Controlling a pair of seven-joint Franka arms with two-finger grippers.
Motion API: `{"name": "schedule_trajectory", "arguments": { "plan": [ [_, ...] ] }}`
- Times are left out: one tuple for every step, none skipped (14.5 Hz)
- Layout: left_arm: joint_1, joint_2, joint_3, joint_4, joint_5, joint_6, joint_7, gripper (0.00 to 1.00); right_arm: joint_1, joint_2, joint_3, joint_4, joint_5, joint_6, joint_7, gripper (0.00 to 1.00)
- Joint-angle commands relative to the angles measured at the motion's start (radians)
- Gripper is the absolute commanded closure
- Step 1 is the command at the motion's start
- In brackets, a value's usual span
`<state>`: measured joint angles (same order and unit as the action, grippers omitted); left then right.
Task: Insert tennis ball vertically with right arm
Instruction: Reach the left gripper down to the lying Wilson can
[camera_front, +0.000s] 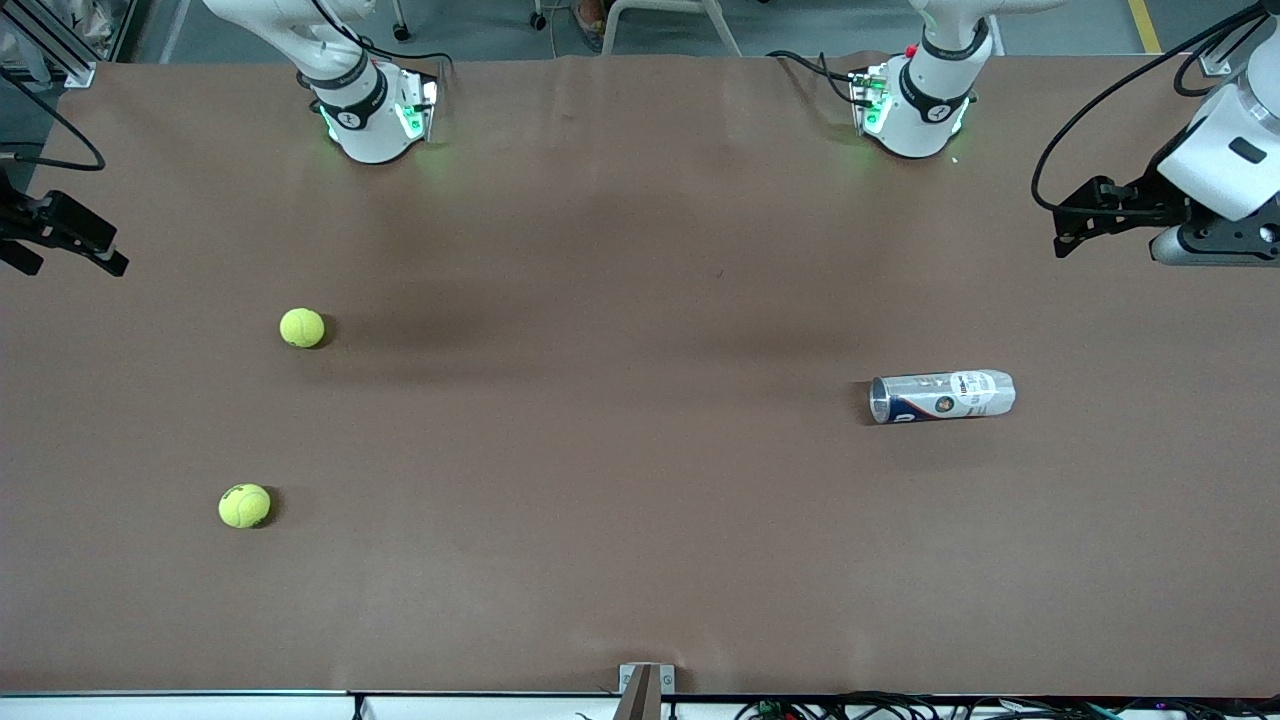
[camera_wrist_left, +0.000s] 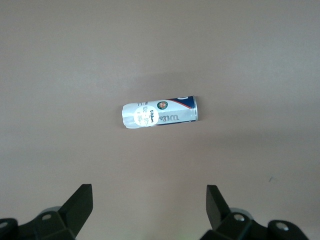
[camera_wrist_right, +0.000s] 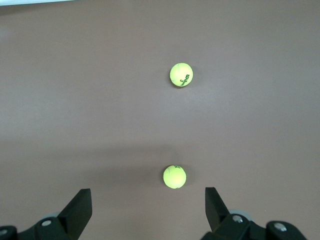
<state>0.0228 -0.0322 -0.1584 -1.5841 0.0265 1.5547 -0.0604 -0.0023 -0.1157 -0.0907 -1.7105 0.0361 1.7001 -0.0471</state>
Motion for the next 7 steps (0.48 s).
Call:
{"name": "schedule_trajectory", "arguments": {
  "plan": [
    [-0.007, 0.052, -0.006, 0.019, 0.007, 0.037, 0.013, 0.0, -0.001, 0.004, 0.005, 0.012, -0.001, -0.002, -0.004, 0.0],
    [-0.023, 0.08, -0.015, 0.018, 0.015, 0.041, 0.02, 0.0, -0.001, 0.004, 0.005, 0.012, -0.007, -0.003, -0.004, 0.0],
    [-0.043, 0.109, -0.024, 0.018, 0.022, 0.042, 0.043, 0.0, -0.001, 0.004, 0.005, 0.012, -0.007, -0.003, -0.004, 0.0],
    [-0.052, 0.135, -0.027, 0.018, 0.021, 0.042, 0.075, 0.0, -0.001, 0.004, 0.005, 0.012, -0.008, -0.003, -0.004, 0.0],
    [-0.058, 0.171, -0.029, 0.018, 0.021, 0.047, 0.102, 0.0, -0.001, 0.004, 0.005, 0.012, -0.008, -0.003, -0.004, 0.0],
    [-0.066, 0.202, -0.036, 0.018, 0.023, 0.051, 0.131, 0.0, -0.002, 0.004, 0.005, 0.012, -0.013, -0.002, -0.004, 0.0],
    [-0.078, 0.242, -0.039, 0.015, 0.03, 0.065, 0.161, 0.0, -0.001, 0.004, 0.005, 0.011, -0.022, 0.001, -0.004, 0.0]
  ]
}}
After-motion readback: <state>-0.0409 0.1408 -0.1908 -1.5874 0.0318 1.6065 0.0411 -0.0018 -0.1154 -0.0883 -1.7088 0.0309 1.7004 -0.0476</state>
